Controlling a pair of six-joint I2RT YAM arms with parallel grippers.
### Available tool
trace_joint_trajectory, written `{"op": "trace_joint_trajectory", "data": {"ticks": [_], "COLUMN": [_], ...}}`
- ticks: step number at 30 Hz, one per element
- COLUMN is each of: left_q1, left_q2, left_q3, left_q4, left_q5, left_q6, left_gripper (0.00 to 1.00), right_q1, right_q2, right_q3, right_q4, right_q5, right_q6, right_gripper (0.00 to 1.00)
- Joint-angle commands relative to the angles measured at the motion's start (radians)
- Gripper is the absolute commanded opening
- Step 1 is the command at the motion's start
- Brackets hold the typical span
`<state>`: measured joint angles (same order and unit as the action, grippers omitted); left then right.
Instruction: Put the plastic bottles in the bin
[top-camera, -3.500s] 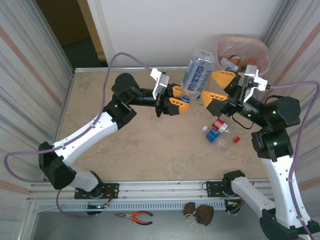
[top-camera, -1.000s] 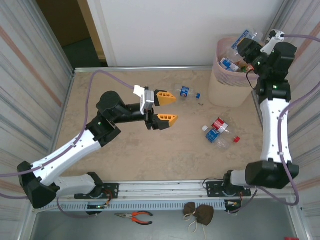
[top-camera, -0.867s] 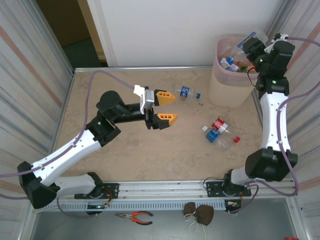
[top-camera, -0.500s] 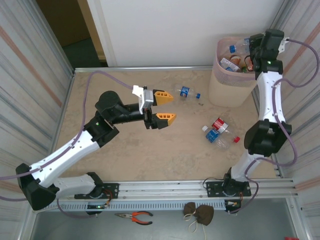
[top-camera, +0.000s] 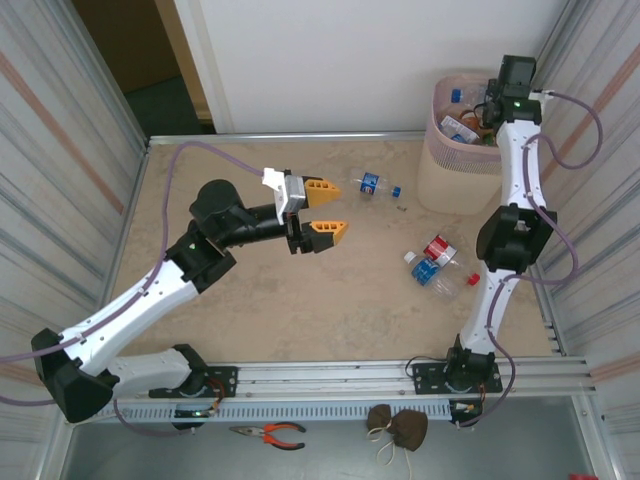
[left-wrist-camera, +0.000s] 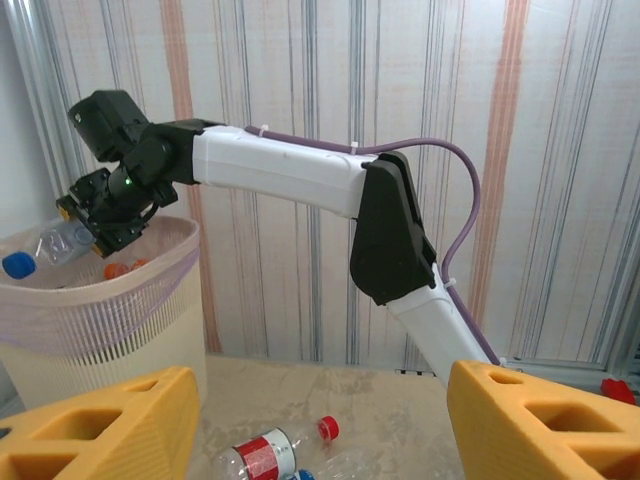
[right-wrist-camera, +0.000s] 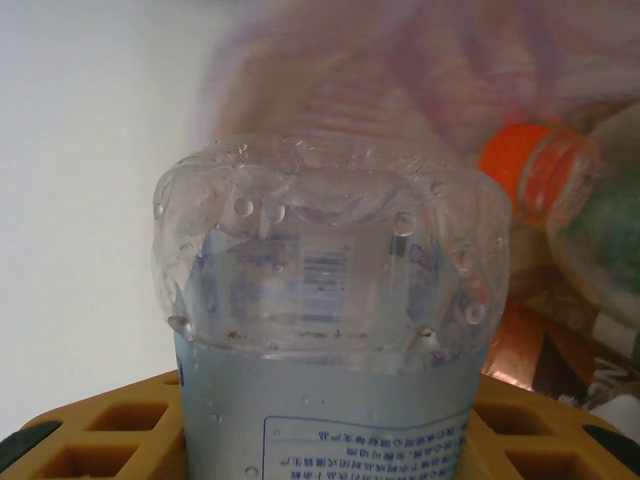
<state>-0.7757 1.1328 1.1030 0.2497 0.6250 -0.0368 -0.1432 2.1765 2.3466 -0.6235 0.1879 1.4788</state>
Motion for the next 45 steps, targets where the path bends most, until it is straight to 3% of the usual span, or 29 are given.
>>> {"op": "trace_joint_trajectory", "data": {"ticks": [1, 8, 16, 26, 32, 36, 45], "left_q1": [0.012, 0.021, 0.021, 0.022, 0.022, 0.021, 0.022], "left_q2": [-0.027, -0.04, -0.044, -0.066, -0.076, -0.075, -0.073], "left_q3": [-0.005, -0.008, -0.007, -0.026, -0.04, -0.045, -0.051], "left_q4": [-0.007, -0.018, -0.006, 0.006, 0.009, 0.014, 0.01], "left_q5": [-0.014, -0.02, -0.008, -0.013, -0.022, -0.027, -0.044], "left_q6": [0.022, 0.023, 0.007, -0.008, -0.015, -0.021, -0.013], "left_gripper": [0.67, 0.67, 0.67, 0.67, 0.67, 0.67, 0.67], "right_q1": [0.005, -0.004, -0.004, -0.003, -0.007, -0.016, -0.03], "right_q2": [0.048, 0.075, -0.019, -0.13, -0.156, -0.094, 0.065], "right_q3": [0.048, 0.05, 0.05, 0.012, -0.114, -0.122, -0.06], "right_q4": [-0.038, -0.083, -0.115, -0.104, 0.18, 0.361, 0.514], "right_q5": [0.036, 0.027, 0.046, 0.036, -0.1, -0.22, -0.295], "right_q6": [0.064, 0.084, 0.065, 0.01, -0.1, -0.102, -0.107], "right_gripper": [0.48, 0.61, 0.77, 0.78, 0.76, 0.75, 0.75]}}
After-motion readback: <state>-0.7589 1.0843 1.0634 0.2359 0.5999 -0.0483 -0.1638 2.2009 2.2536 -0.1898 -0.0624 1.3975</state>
